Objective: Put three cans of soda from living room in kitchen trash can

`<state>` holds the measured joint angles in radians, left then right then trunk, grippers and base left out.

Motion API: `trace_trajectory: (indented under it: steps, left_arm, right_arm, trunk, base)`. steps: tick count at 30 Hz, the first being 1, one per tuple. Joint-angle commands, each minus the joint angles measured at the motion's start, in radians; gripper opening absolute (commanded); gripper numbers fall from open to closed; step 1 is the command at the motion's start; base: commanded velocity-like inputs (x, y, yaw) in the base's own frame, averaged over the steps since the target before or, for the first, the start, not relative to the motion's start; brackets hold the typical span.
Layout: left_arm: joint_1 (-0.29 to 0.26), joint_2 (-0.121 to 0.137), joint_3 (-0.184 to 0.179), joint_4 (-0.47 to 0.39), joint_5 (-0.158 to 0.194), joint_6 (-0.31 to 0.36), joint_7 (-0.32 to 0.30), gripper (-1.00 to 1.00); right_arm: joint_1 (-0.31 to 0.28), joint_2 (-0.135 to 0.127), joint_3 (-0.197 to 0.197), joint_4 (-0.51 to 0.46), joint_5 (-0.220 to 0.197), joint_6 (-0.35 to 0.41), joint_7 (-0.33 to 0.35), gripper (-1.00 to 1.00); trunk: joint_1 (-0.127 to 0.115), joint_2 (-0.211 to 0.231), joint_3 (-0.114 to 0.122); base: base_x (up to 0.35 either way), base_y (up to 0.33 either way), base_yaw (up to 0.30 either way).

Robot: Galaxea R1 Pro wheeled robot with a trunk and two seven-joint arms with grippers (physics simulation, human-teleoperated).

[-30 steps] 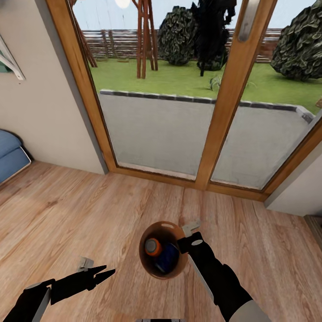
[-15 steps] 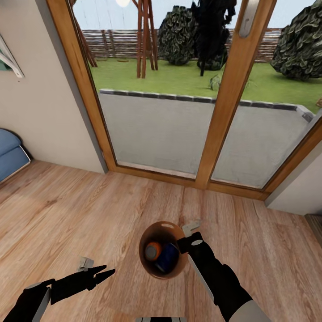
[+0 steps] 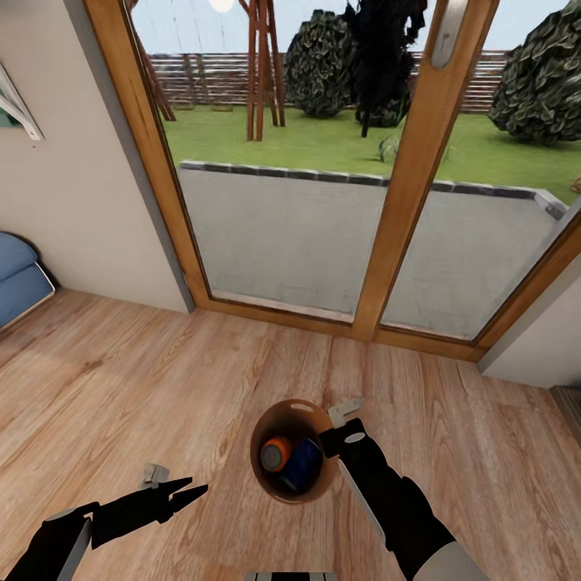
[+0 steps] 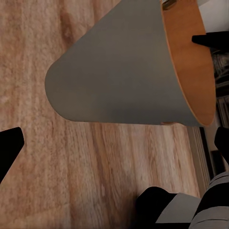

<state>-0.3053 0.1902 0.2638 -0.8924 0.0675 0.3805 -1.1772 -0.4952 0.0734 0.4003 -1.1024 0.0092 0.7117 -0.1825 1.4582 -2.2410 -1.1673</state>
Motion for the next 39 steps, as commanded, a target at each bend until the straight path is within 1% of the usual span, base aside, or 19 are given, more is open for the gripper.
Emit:
trace_trajectory:
  steps: [1,21,25,36,39]
  left_arm:
    - [0.0,0.0,0.0,0.0,0.0,0.0,-0.001,1.0]
    - [0.0,0.0,0.002,-0.003,0.003,0.0,-0.005,1.0]
    - [0.0,0.0,0.002,-0.004,0.003,0.0,-0.005,1.0]
    - [0.0,0.0,0.002,-0.005,0.003,0.0,-0.006,1.0]
    - [0.0,0.0,0.002,-0.005,0.003,0.0,-0.006,1.0]
  right_arm:
    - [0.0,0.0,0.0,0.0,-0.006,-0.001,0.005,-1.0]
    - [0.0,0.0,0.002,-0.001,-0.006,-0.001,0.006,-1.0]
    - [0.0,0.0,0.002,-0.001,-0.006,-0.001,0.006,-1.0]
    - [0.0,0.0,0.002,-0.001,-0.006,-0.001,0.006,-1.0]
    - [0.0,0.0,0.002,-0.001,-0.006,-0.001,0.006,-1.0]
  trunk:
    - [0.0,0.0,0.0]
    - [0.0,0.0,0.0]
    - [0.015,-0.028,-0.012]
    - [0.015,-0.028,-0.012]
    - [0.027,-0.049,-0.022]
  base:
    - [0.0,0.0,0.0]
    - [0.0,0.0,0.0]
    - [0.0,0.0,0.0]
    - [0.0,0.0,0.0]
    - [0.0,0.0,0.0]
